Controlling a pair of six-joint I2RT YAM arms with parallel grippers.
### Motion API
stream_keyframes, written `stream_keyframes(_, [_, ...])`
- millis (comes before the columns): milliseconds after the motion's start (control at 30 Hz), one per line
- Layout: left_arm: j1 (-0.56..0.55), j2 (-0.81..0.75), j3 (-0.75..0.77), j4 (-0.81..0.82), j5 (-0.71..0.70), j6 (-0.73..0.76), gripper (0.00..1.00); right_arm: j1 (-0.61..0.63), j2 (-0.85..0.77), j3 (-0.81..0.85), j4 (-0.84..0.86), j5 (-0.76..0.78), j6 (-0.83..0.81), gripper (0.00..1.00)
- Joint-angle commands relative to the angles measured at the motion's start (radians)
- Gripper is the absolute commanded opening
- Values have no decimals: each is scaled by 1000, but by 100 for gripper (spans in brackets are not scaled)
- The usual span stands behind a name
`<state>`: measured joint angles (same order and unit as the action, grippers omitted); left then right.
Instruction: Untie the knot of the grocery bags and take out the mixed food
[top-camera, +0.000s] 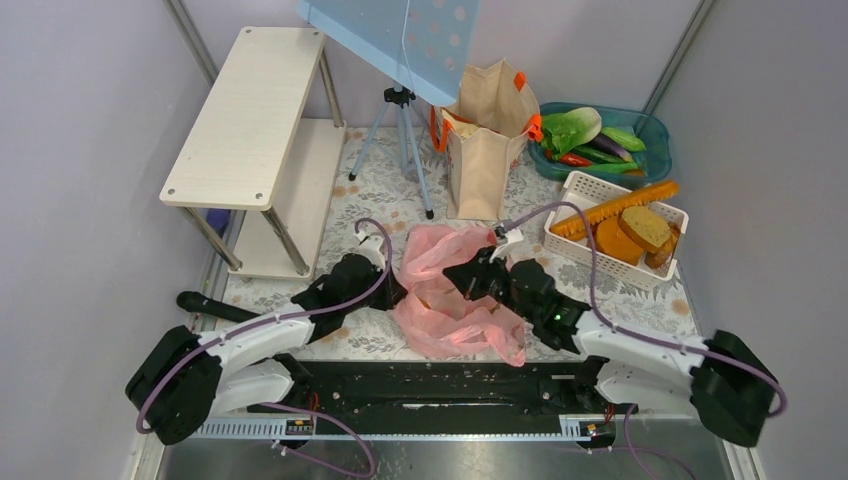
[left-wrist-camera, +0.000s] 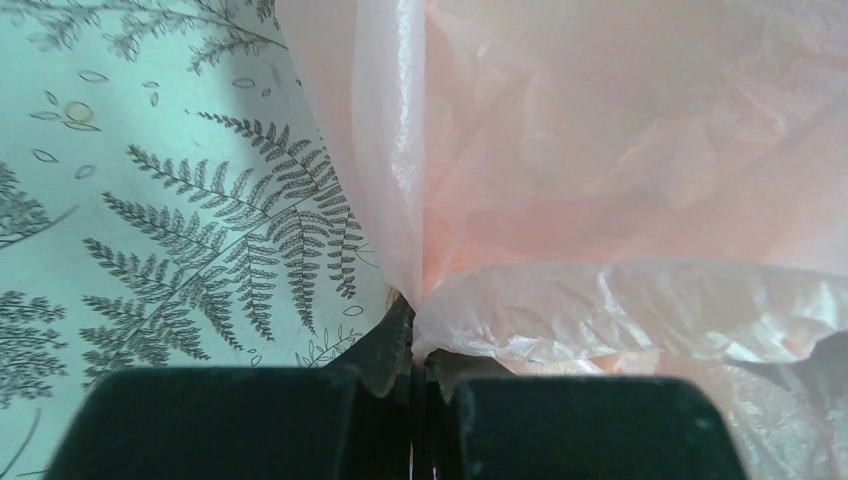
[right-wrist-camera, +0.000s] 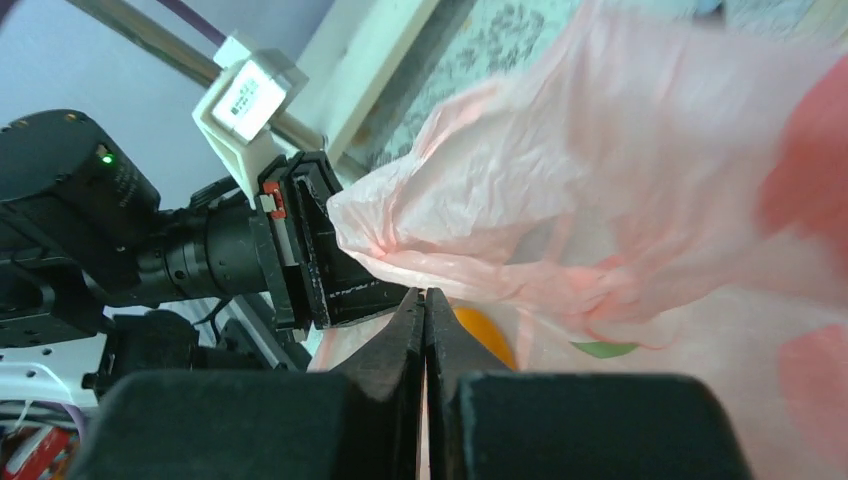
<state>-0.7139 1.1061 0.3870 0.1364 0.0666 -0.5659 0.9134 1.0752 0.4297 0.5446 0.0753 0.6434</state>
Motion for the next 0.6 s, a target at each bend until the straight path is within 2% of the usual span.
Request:
stream_keyframes(0, [11, -58, 100, -134, -33, 73, 0, 5, -150, 56, -172, 152, -123, 0])
stream_keyframes(133, [11, -96, 99, -141, -18, 87, 0, 4, -189, 99, -258, 150, -168, 0])
stream_keyframes(233, [14, -81, 81, -116, -37, 79, 0, 5, -122, 135, -311, 41, -190, 0])
stream_keyframes(367, [14, -36, 32, -71, -37, 67, 0, 33, -30, 142, -282, -114, -193, 13])
stream_keyframes(467, [14, -10, -14, -5, -40, 58, 0, 103, 32, 149, -277, -100, -229, 20])
stream_keyframes(567, [14, 3, -46, 42, -42, 51, 0, 129, 120, 147, -247, -83, -195, 24])
